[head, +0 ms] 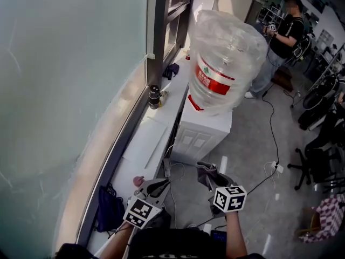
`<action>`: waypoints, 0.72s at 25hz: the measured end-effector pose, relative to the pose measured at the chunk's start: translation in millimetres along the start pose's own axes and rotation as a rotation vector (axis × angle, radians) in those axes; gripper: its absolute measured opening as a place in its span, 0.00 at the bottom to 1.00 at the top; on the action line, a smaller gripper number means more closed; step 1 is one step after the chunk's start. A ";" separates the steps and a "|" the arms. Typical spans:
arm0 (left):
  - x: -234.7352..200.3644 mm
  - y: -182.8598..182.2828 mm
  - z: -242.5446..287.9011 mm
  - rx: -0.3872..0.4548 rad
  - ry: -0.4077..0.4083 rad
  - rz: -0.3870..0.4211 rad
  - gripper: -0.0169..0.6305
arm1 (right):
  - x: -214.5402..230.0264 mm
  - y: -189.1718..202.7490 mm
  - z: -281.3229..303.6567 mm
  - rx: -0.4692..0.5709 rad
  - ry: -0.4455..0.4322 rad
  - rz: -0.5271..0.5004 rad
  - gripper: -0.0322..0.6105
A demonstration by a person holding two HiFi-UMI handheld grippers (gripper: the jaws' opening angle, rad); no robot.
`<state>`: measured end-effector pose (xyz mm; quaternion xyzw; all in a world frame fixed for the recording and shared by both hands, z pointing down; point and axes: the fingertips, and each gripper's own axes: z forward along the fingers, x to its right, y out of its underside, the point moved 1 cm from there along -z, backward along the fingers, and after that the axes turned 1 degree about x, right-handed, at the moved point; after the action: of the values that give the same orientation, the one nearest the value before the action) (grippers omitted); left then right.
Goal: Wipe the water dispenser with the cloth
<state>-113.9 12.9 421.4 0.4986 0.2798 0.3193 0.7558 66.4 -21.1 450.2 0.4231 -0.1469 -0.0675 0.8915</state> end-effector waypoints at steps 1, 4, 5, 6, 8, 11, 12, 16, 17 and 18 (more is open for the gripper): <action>5.1 -0.6 -1.5 0.002 0.002 -0.002 0.07 | 0.4 2.2 -7.1 0.004 -0.001 0.008 0.21; 26.5 -2.0 0.8 0.004 0.016 0.015 0.07 | 10.7 14.1 -32.8 0.012 0.012 0.028 0.21; 34.6 -3.0 2.7 0.006 0.021 0.020 0.07 | 16.1 18.9 -42.1 0.013 0.019 0.033 0.21; 43.0 -4.0 4.2 0.009 0.025 0.024 0.07 | 21.1 24.2 -51.7 0.015 0.025 0.039 0.21; 60.3 -5.7 5.6 0.013 0.027 0.032 0.07 | 29.5 36.5 -72.0 0.022 0.034 0.054 0.21; 89.8 -8.5 5.8 0.019 0.019 0.032 0.07 | 40.6 56.8 -106.5 0.038 0.038 0.084 0.21; 101.7 -10.0 5.3 0.023 0.016 0.028 0.07 | 44.9 63.2 -119.4 0.045 0.040 0.091 0.21; 152.1 -17.9 0.5 0.043 0.014 0.026 0.07 | 61.0 84.3 -168.0 0.080 0.046 0.105 0.21; 165.2 -19.7 -1.1 0.045 0.016 0.030 0.07 | 64.2 89.3 -178.9 0.089 0.046 0.106 0.21; 178.7 -21.3 -2.8 0.047 0.017 0.034 0.07 | 66.7 94.5 -189.5 0.097 0.045 0.107 0.21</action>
<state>2.7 144.3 381.9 0.5181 0.2851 0.3299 0.7359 189.7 161.6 423.6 0.4587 -0.1526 -0.0032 0.8754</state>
